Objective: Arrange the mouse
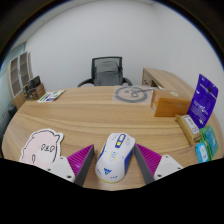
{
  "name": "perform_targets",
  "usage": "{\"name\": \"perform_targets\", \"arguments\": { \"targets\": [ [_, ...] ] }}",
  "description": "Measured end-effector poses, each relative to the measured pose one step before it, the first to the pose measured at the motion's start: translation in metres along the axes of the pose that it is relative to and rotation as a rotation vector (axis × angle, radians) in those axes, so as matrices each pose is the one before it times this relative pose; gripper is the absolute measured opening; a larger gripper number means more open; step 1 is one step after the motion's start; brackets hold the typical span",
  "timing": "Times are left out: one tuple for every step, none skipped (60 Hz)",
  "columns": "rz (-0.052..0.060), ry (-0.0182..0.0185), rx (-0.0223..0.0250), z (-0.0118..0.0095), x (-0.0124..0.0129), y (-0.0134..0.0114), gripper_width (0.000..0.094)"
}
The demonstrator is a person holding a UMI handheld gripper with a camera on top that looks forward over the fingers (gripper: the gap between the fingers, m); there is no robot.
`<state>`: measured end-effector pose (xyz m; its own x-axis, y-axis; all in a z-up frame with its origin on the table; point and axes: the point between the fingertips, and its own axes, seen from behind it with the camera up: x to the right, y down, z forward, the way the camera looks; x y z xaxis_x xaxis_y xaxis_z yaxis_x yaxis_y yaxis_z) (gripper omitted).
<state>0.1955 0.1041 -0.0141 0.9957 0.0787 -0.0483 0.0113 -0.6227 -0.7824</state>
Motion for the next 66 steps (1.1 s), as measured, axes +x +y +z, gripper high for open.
{"name": "perform_targets", "arguments": {
  "targets": [
    [-0.0148, 0.0023, -0.00371, 0.00148, -0.00162, -0.00251, 0.0839],
    [-0.0158, 0.00399, -0.00241, 0.00393, -0.0002, -0.00165, 0.084],
    [-0.0148, 0.00191, 0.00102, 0.00399, -0.00014, -0.00195, 0.0838],
    [-0.0047, -0.00152, 0.00604, 0.00399, -0.001, -0.00288, 0.0826],
    [0.0061, 0.00113, 0.00082, -0.00445, -0.00393, 0.00121, 0.0813],
    [0.0094, -0.00003, 0.00791, -0.00083, 0.00108, -0.00097, 0.0791],
    [0.0062, 0.00459, 0.00583, 0.00055, 0.00125, -0.00043, 0.0772],
    [0.0032, 0.00558, 0.00705, 0.00064, 0.00207, -0.00052, 0.0743],
    [0.0016, 0.00745, 0.00832, 0.00035, 0.00242, -0.00034, 0.0706],
    [0.0022, 0.00819, 0.00818, 0.00012, 0.00264, 0.00005, 0.0668],
    [0.0042, 0.00734, 0.00889, -0.00001, 0.00207, 0.00033, 0.0639],
    [0.0068, 0.00298, 0.00867, -0.00036, 0.00049, 0.00034, 0.0629],
    [0.005, 0.00134, 0.00533, -0.00037, 0.0001, 0.00042, 0.0614],
    [0.0034, 0.00191, 0.00085, -0.0004, 0.00027, -0.00023, 0.0586],
    [-0.0008, 0.00196, -0.00433, -0.00019, 0.00042, 0.00081, 0.0576],
    [0.0012, 0.00105, -0.00104, -0.00002, -0.00019, -0.00014, 0.0571],
    [-0.0006, 0.00146, -0.00061, 0.00016, -0.00018, -0.00018, 0.0547],
    [0.0004, 0.00083, -0.00198, -0.00027, -0.00096, 0.00051, 0.0536],
    [0.0025, 0.00113, -0.00079, 0.0002, -0.00065, -0.00007, 0.0512],
    [0.0024, -0.00022, -0.00132, 0.0003, -0.0012, 0.00011, 0.0487],
    [0.0042, 0.00182, -0.00323, 0.00034, -0.00055, 0.00024, 0.0469],
    [0.0031, 0.0032, -0.00185, 0.00031, -0.00014, -0.00037, 0.0455],
    [0.0017, 0.00241, -0.00608, -0.00006, -0.00082, 0.00038, 0.0434],
    [0.0006, 0.00142, -0.00578, -0.00027, -0.00112, -0.00028, 0.0411],
    [0.0036, 0.00427, -0.00958, -0.00006, -0.0004, 0.00017, 0.0389],
    [0.0096, 0.00412, -0.00936, -0.00049, -0.00009, -0.00064, 0.0378],
    [0.0122, 0.00231, -0.01071, -0.00055, -0.0015, -0.00066, 0.0369],
    [0.0084, -0.00218, -0.01085, -0.00119, -0.00331, -0.00056, 0.0362],
    [0.0013, -0.00996, -0.00568, -0.0072, -0.00486, 0.00219, 0.0362],
    [0.0016, -0.01045, -0.00427, -0.00214, -0.00657, -0.00156, 0.0363],
    [-0.0028, -0.0117, 0.00602, -0.00371, -0.00924, -0.00369, 0.0363],
    [-0.0055, -0.00984, 0.01202, -0.0034, -0.00927, -0.00484, 0.0363],
    [-0.0099, -0.01174, 0.01237, -0.00331, -0.01064, -0.00407, 0.0364],
    [-0.0099, -0.01131, 0.009, -0.00271, -0.01156, -0.00369, 0.0364],
    [-0.0074, -0.00901, 0.00681, -0.00249, -0.01165, -0.00291, 0.0365],
    [0.0018, -0.00182, -0.00044, -0.00392, -0.01329, -0.00359, 0.0364],
    [-0.0018, -0.00527, 0.00771, -0.00172, -0.0128, -0.00261, 0.0365],
    [0.001, -0.00911, 0.00264, -0.00035, -0.01171, -0.0015, 0.0364],
    [0.0015, -0.01173, 0.00264, -0.00052, -0.01372, -0.00071, 0.0364],
    [0.004, -0.01247, -0.00046, 0.00031, -0.01331, 0.00016, 0.0363],
    [0.0056, -0.01105, -0.00141, 0.00083, -0.01302, 0.00063, 0.0363],
    [0.0051, -0.009, -0.00238, 0.00151, -0.01245, 0.00114, 0.0364],
    [0.0016, -0.00652, -0.00338, 0.00171, -0.01103, 0.0015, 0.0364],
    [-0.001, -0.00341, -0.00393, 0.00197, -0.00974, 0.00185, 0.0363],
    [-0.0021, 0.00134, -0.00361, 0.00232, -0.00844, 0.00199, 0.0363],
    [-0.0028, 0.00549, -0.00386, 0.00237, -0.00701, 0.00264, 0.0363],
    [-0.0027, 0.00824, -0.0048, 0.00274, -0.00576, 0.00327, 0.0362],
    [0.001, 0.01103, -0.00983, 0.00027, -0.00785, 0.00219, 0.0362],
    [0.0008, 0.00945, -0.00845, 0.00255, -0.00421, 0.00416, 0.0362],
    [0.0036, 0.00548, -0.00815, 0.00006, -0.00575, 0.0044, 0.0364],
    [0.0062, 0.00682, -0.00877, 0.00207, -0.00381, 0.00475, 0.0364],
    [0.0075, 0.00686, -0.01008, 0.00196, -0.00286, 0.00495, 0.0364],
    [0.0085, 0.00768, -0.01208, 0.0015, -0.00239, 0.00535, 0.0365],
    [0.0085, 0.00884, -0.0138, 0.00157, -0.00191, 0.00568, 0.0363],
    [0.0083, 0.00919, -0.01349, 0.00184, -0.0006, 0.00597, 0.0364],
    [0.0042, 0.01157, -0.00072, -0.00101, -0.00125, 0.00041, 0.0368],
    [-0.008, 0.00617, 0.0216, 0.00131, 0.00421, -0.00134, 0.0367],
    [-0.0075, 0.00869, 0.00084, 0.00103, -0.00153, 0.00291, 0.0366],
    [-0.0073, 0.00623, -0.00006, -0.00041, -0.00049, 0.00019, 0.0369],
    [-0.0028, 0.00521, 0.0037, 0.00024, 0.00017, -0.00093, 0.0391],
    [0.0003, 0.00423, -0.00739, -0.00005, 0.00001, 0.00091, 0.0401],
    [0.002, 0.00224, -0.00337, -0.00052, -0.00021, -0.00058, 0.0442],
    [0.0038, 0.00139, -0.00329, -0.00006, -0.00016, -0.0005, 0.0455],
    [0.0025, -0.00058, -0.00771, -0.00016, -0.00032, 0.00054, 0.0478],
    [0.0031, -0.00101, -0.00779, -0.00027, -0.00006, 0.00065, 0.0496],
    [0.0007, -0.00239, -0.00573, -0.00026, 0.00224, -0.00039, 0.0525]
  ]
}}
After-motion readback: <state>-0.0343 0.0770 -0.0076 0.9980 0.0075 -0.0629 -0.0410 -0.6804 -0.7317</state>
